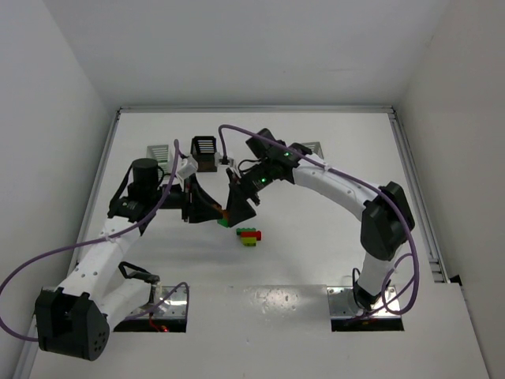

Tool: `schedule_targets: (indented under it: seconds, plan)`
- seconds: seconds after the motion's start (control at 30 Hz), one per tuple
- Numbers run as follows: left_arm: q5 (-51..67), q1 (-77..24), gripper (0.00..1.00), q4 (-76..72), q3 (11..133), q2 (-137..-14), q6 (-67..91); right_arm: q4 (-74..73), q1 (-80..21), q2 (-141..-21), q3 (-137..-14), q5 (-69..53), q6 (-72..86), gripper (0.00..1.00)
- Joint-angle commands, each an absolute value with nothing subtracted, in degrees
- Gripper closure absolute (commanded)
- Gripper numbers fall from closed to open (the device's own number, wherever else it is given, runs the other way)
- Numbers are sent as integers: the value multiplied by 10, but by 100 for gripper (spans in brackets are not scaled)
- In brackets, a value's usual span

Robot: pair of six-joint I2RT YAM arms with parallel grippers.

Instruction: Sort the legos into containers by color

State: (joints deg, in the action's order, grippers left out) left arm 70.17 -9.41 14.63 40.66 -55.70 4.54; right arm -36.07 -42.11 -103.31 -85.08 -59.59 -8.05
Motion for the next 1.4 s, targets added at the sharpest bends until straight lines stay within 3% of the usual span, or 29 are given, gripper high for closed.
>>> schedule_targets:
  seconds: [0.0,0.33,0.4,0.47,0.57,0.67,1.27,1.37]
  plan:
    - [709,-100,85,137,422,-555,33,-353,-430,-1039,-861,-606,-95,32]
    - [704,-100,85,137,411,-543,33,-353,-430,-1044,-874,-622,-95,78]
    - [698,-100,77,137,404,-538,33,-353,-430,-1044,-868,-622,-95,91]
    - [669,-100,59,137,398,-521,39,-353,-423,-1037,-861,-622,-100,99]
    - [628,-100,39,137,385,-498,55,-342,-416,-1019,-844,-622,-100,100]
    - [618,-100,31,110,360,-469,78,-337,-410,-1002,-831,-617,-100,100]
    - [656,-100,26,80,360,-492,106,-283,-422,-1002,-842,-657,-35,100]
    - [676,-100,32,75,360,-504,112,-266,-422,-1002,-842,-663,-19,100]
